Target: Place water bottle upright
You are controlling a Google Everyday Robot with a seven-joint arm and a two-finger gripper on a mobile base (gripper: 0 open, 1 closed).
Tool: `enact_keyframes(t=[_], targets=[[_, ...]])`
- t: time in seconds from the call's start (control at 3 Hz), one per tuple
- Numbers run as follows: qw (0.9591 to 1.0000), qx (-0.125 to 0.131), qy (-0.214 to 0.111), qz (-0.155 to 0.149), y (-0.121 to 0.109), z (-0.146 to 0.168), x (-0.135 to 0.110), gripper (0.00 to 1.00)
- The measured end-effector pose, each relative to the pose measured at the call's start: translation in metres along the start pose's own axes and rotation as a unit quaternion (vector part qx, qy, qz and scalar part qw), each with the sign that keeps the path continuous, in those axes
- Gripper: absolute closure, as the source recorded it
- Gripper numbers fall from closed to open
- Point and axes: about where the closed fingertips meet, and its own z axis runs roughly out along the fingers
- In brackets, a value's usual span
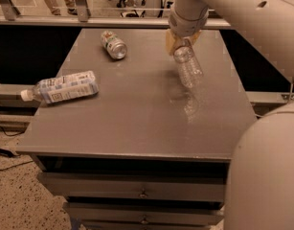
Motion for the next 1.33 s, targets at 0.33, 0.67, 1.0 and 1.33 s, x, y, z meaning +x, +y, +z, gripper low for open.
enact_keyframes(t=[0.33, 0.67, 1.0, 1.33], targets=[[0.9923, -0.040, -0.108, -0.047, -0.002, -0.049, -0.021, 1.00], [0.9645, -0.111, -0.230, -0.068, -0.002, -0.098, -0.037, 1.00], [0.9299, -0.178, -0.313, -0.075, -0.006, -0.121, -0.034, 1.00], [0.8872, -0.237, -0.390, -0.070, -0.016, -0.134, -0.017, 1.00]])
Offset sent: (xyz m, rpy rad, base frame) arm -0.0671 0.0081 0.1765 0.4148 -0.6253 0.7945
